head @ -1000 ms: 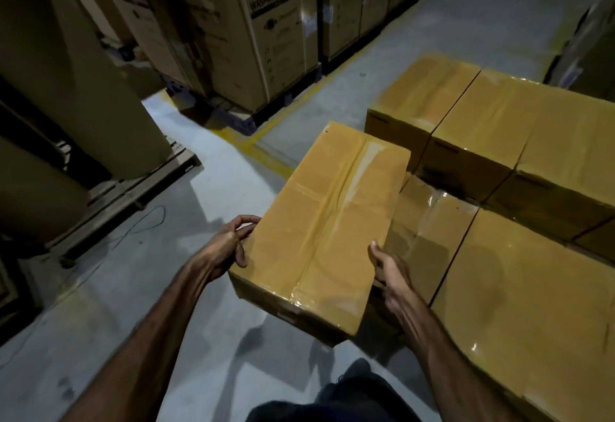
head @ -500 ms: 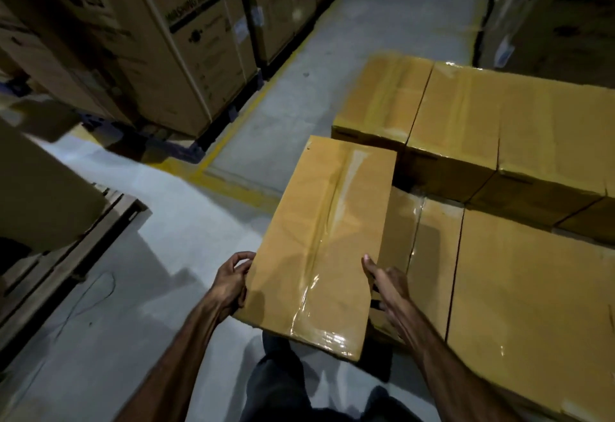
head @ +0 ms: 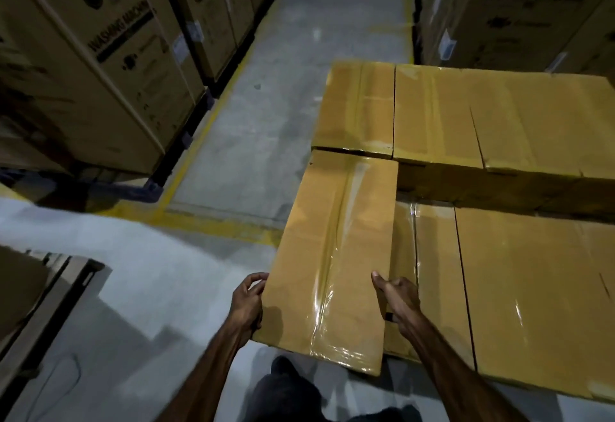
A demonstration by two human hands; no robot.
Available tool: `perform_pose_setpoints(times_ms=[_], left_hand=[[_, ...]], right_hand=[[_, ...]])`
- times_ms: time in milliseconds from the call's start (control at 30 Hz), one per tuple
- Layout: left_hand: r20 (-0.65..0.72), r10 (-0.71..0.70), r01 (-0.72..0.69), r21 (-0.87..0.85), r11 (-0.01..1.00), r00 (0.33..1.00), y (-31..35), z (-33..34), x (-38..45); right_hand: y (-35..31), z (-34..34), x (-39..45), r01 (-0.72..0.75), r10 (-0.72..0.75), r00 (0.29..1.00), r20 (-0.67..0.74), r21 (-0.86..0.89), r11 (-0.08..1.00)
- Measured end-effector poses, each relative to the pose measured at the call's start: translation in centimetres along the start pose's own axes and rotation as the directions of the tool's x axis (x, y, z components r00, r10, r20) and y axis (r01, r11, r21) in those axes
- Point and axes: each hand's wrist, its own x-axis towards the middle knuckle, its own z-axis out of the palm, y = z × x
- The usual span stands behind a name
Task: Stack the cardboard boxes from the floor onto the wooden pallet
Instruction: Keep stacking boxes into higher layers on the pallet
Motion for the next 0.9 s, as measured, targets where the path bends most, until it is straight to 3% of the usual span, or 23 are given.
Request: perform_pose_setpoints(times_ms=[900], left_hand=[[-0.042,-0.004,0.0,-0.089,0.996,0.999,-0.4,4.0,3.0]], right_hand=[[1.3,1.5,6.2,0.039,-0.039,0.999,-0.009,-0.046,0.998]])
